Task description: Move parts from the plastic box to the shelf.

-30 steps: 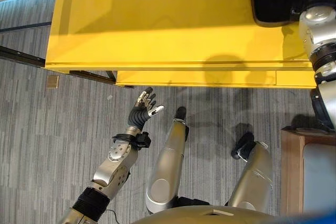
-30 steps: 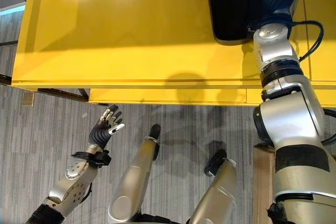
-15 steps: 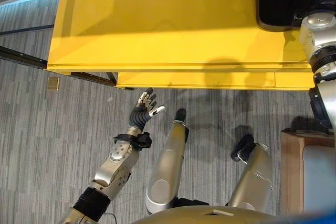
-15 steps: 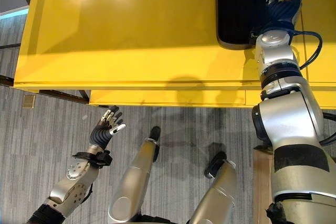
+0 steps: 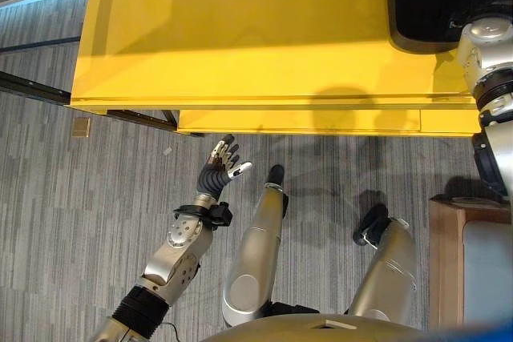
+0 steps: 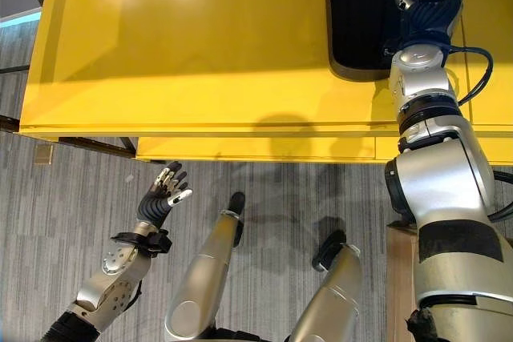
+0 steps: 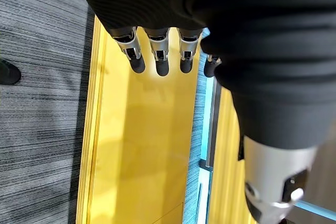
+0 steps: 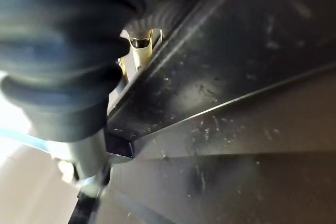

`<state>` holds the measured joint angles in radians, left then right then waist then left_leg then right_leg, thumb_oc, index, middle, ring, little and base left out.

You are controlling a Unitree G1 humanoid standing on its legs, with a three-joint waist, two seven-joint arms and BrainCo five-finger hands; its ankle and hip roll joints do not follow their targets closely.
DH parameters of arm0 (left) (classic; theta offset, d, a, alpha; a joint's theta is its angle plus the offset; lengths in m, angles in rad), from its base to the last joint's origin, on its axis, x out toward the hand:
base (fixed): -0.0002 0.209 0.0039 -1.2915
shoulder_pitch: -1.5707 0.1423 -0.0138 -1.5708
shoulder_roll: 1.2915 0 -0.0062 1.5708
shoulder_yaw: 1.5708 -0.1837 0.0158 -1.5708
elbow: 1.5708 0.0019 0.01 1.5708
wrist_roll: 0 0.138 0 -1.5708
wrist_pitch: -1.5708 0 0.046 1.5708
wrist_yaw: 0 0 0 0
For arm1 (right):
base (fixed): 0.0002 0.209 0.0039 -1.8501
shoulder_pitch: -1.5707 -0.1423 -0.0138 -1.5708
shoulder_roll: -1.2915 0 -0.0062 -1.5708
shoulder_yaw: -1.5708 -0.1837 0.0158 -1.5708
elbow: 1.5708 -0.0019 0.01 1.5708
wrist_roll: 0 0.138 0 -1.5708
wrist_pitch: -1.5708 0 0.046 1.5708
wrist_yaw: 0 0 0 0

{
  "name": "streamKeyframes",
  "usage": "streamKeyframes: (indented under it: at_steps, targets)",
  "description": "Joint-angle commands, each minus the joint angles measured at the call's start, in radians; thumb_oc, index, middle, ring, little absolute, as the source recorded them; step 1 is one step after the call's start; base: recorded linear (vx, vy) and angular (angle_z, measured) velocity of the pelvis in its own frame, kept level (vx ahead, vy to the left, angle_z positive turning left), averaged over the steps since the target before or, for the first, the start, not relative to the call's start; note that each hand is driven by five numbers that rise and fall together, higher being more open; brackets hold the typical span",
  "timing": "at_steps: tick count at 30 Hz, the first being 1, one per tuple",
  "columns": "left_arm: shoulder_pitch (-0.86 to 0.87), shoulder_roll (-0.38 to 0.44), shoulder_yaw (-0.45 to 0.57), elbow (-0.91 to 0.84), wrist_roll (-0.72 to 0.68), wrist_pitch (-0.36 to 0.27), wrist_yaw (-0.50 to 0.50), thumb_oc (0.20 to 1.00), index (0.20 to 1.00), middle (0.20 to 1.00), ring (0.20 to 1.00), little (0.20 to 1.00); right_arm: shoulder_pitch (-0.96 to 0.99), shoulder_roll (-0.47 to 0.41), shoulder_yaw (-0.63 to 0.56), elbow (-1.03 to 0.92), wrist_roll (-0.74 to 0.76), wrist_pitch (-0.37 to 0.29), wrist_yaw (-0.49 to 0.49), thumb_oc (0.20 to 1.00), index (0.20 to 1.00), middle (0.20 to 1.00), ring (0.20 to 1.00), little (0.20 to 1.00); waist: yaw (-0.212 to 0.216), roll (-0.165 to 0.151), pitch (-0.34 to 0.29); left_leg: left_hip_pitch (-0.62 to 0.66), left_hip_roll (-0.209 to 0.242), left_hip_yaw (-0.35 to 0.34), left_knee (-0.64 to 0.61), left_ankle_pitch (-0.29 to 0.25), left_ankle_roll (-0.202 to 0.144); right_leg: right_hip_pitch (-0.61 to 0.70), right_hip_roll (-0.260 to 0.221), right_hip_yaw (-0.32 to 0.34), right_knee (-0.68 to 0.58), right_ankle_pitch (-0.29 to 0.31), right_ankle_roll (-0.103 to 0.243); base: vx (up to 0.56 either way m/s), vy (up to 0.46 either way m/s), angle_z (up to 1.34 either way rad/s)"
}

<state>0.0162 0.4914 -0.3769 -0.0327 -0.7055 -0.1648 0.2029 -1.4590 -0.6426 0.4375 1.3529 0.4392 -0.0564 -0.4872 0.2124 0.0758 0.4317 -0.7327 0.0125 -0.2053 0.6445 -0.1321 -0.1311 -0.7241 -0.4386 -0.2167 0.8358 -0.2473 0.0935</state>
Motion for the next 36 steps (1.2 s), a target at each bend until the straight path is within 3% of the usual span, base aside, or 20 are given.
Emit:
streamKeyframes:
  at_steps: [1,14,20,25,26,27,33,36]
  targets:
    - [-0.025,0.047,-0.004,-0.012,-0.024,-0.068,0.007,1.0,1.0,1.0,1.0,1.0,-0.097,-0.027,0.024,-0.038,-0.008,-0.037,-0.01,1.0,1.0,1.0,1.0,1.0,0.007,-0.01,0.003,-0.042,0.013,0.056,0.006,-0.001,0.056,0.08,0.058,0.028,0.017,-0.056,0.003,0.0,0.0,0.0]
    - [-0.032,0.052,0.001,0.005,-0.029,-0.071,0.002,1.0,1.0,1.0,1.0,1.0,-0.09,-0.029,-0.001,-0.062,0.005,-0.04,-0.032,1.0,1.0,1.0,1.0,1.0,-0.001,-0.026,-0.009,0.013,0.025,0.059,-0.02,0.0,0.055,0.136,0.068,0.019,-0.02,-0.042,0.007,0.0,0.006,-0.02]
    - [-0.023,0.075,0.016,0.012,-0.034,-0.066,-0.021,1.0,1.0,1.0,1.0,1.0,-0.104,-0.019,0.014,-0.19,-0.019,-0.057,-0.051,1.0,1.0,1.0,1.0,1.0,-0.01,-0.042,-0.045,0.093,0.04,0.069,-0.057,0.003,0.049,0.218,0.085,0.018,-0.085,-0.02,0.012,0.0,0.022,-0.08]
    - [-0.013,0.085,0.022,0.018,-0.04,-0.06,-0.04,1.0,1.0,1.0,1.0,1.0,-0.099,-0.006,0.012,-0.254,-0.033,-0.063,-0.055,1.0,1.0,1.0,1.0,1.0,-0.015,-0.049,-0.067,0.165,0.054,0.076,-0.112,0.018,0.042,0.291,0.1,0.006,-0.154,0.004,0.018,0.01,-0.001,-0.15]
    - [-0.012,0.086,0.028,0.023,-0.04,-0.059,-0.045,1.0,1.0,1.0,1.0,1.0,-0.082,0.002,-0.001,-0.287,-0.035,-0.07,-0.058,1.0,1.0,1.0,1.0,1.0,-0.021,-0.049,-0.081,0.183,0.059,0.077,-0.152,0.057,0.042,0.309,0.106,-0.001,-0.196,0.04,0.017,-0.05,0.019,-0.12]
    - [-0.011,0.088,0.03,0.023,-0.041,-0.057,-0.047,1.0,1.0,1.0,1.0,1.0,-0.07,0.006,-0.008,-0.308,-0.034,-0.071,-0.06,1.0,1.0,1.0,1.0,1.0,-0.023,-0.05,-0.084,0.198,0.061,0.081,-0.166,0.062,0.04,0.323,0.109,-0.002,-0.211,0.046,0.018,-0.04,0.018,-0.11]
    - [0.012,0.071,0.053,0.044,-0.031,-0.032,-0.06,1.0,1.0,1.0,1.0,1.0,0.211,0.082,-0.136,-0.672,-0.006,-0.133,-0.053,1.0,1.0,1.0,1.0,1.0,-0.069,-0.055,-0.129,0.344,0.101,0.11,-0.328,0.13,0.028,0.446,0.148,-0.008,-0.384,0.1,0.026,0.06,-0.029,-0.18]
    - [0.043,0.039,0.081,0.054,-0.02,-0.011,-0.068,1.0,1.0,1.0,1.0,1.0,0.49,0.155,-0.175,-0.931,-0.006,-0.16,0.022,1.0,1.0,1.0,1.0,1.0,-0.103,-0.062,-0.163,0.445,0.142,0.14,-0.447,0.172,0.026,0.504,0.176,-0.003,-0.475,0.13,0.032,0.06,-0.061,-0.22]
